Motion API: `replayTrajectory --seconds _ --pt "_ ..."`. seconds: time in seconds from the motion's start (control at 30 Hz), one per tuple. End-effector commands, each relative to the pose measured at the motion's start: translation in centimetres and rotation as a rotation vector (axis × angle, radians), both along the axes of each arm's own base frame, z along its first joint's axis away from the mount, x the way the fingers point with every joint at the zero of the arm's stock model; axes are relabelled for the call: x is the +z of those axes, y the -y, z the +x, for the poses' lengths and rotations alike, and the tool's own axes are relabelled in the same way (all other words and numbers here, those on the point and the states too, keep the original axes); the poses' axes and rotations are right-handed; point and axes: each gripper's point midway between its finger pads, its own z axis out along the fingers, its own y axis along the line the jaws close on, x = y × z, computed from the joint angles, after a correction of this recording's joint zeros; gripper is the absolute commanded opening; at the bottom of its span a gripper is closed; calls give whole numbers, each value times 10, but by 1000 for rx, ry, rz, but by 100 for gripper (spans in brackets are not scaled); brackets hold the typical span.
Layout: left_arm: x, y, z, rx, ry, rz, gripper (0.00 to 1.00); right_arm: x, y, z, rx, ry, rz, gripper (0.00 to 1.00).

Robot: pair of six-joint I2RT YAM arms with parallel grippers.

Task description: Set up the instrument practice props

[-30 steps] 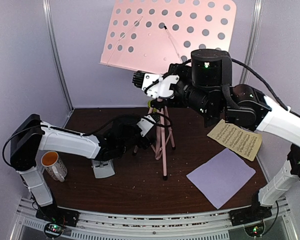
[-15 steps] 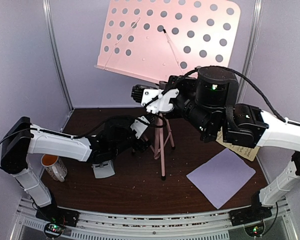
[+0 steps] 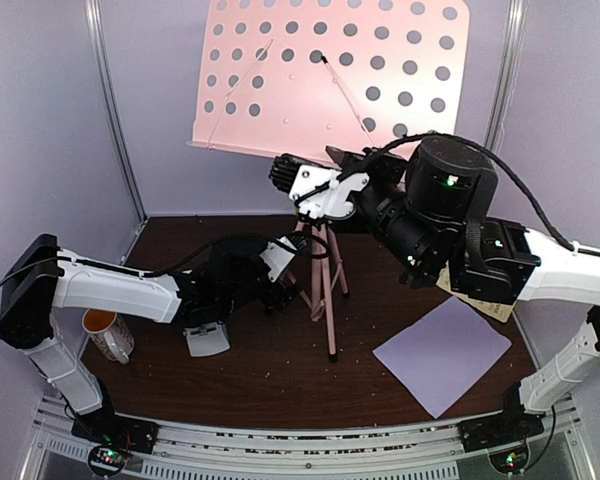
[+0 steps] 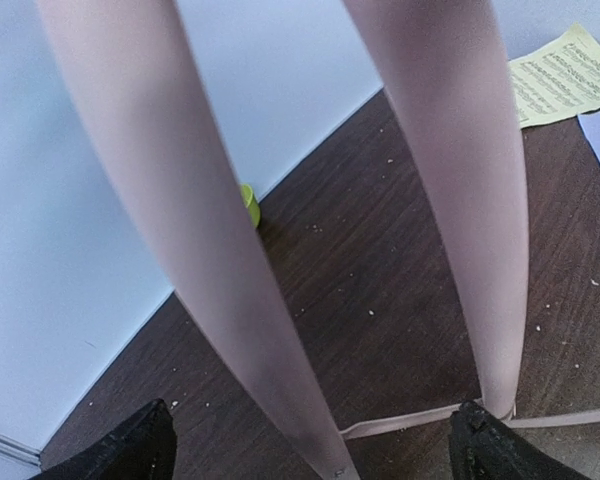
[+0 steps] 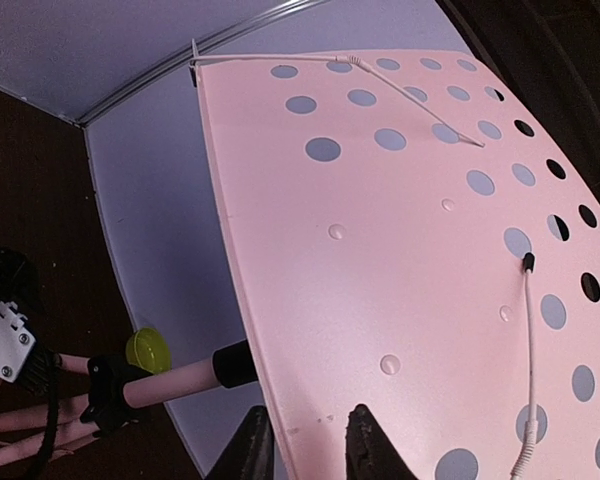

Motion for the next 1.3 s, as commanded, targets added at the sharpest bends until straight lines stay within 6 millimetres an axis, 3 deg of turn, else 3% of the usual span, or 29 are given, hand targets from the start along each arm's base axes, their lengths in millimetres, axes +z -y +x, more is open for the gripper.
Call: replayTrajectory --seconds 0.0,0.7,0.97,1.27 --pt "18 8 -6 -42 -14 -38 98 57 34 -12 18 34 266 30" --pt "19 14 -17 -104 -58 -50 98 43 39 -18 59 -26 277 58" --pt "19 14 -19 -112 -72 -55 98 32 40 -24 86 -67 267 76" --pt "18 9 -24 -117 -86 -53 98 23 39 -36 138 -107 256 83"
